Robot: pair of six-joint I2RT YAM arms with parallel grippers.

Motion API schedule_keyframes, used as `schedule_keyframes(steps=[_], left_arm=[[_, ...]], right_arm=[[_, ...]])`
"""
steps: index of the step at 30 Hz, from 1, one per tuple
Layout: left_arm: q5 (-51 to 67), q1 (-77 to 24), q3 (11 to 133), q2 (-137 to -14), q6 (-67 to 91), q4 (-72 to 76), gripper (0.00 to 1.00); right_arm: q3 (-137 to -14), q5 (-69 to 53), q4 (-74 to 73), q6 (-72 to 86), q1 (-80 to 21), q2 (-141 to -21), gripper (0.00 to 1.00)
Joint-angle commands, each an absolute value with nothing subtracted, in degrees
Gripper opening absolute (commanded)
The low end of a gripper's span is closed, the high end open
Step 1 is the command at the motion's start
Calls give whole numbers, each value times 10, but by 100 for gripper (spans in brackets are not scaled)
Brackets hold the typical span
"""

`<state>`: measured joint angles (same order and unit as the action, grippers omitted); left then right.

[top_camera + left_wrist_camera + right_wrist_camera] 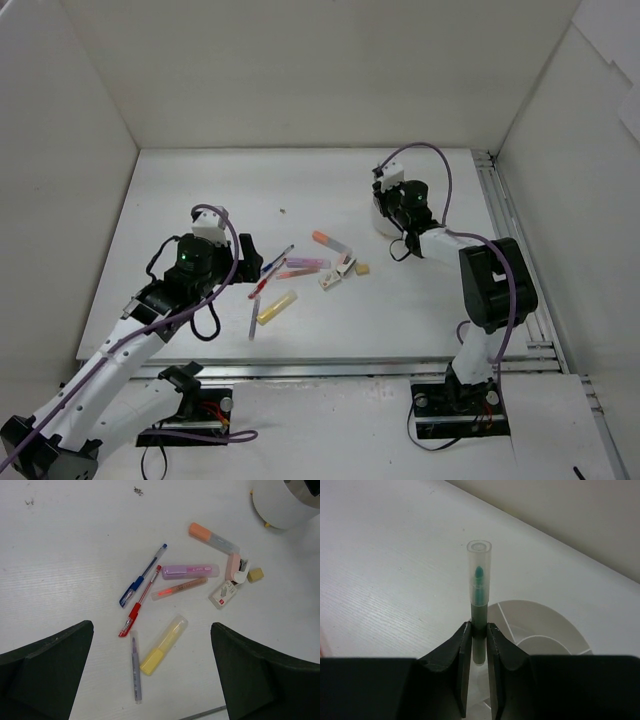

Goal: Sort the stationery into containers
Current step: Place the pen in the storage box, then pick up the pen from the center of the board.

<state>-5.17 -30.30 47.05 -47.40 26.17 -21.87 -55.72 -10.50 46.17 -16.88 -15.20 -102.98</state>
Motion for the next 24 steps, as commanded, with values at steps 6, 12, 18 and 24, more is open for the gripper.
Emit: schedule_keyframes(steps=[6, 12, 18, 24], left_arm=[[-35, -294, 495, -478, 266, -191, 100], [-25, -294, 495, -465, 273, -199, 100], [-27, -294, 493, -436, 275, -215, 100], [-40, -294, 488, -409, 280, -225, 100]], right_arm=[[-541, -111, 518, -148, -141, -962, 32], [-529, -133, 518, -141, -145, -889, 35], [-509, -192, 489, -124, -170, -769, 98], [-509, -435, 465, -3, -148, -745, 98]])
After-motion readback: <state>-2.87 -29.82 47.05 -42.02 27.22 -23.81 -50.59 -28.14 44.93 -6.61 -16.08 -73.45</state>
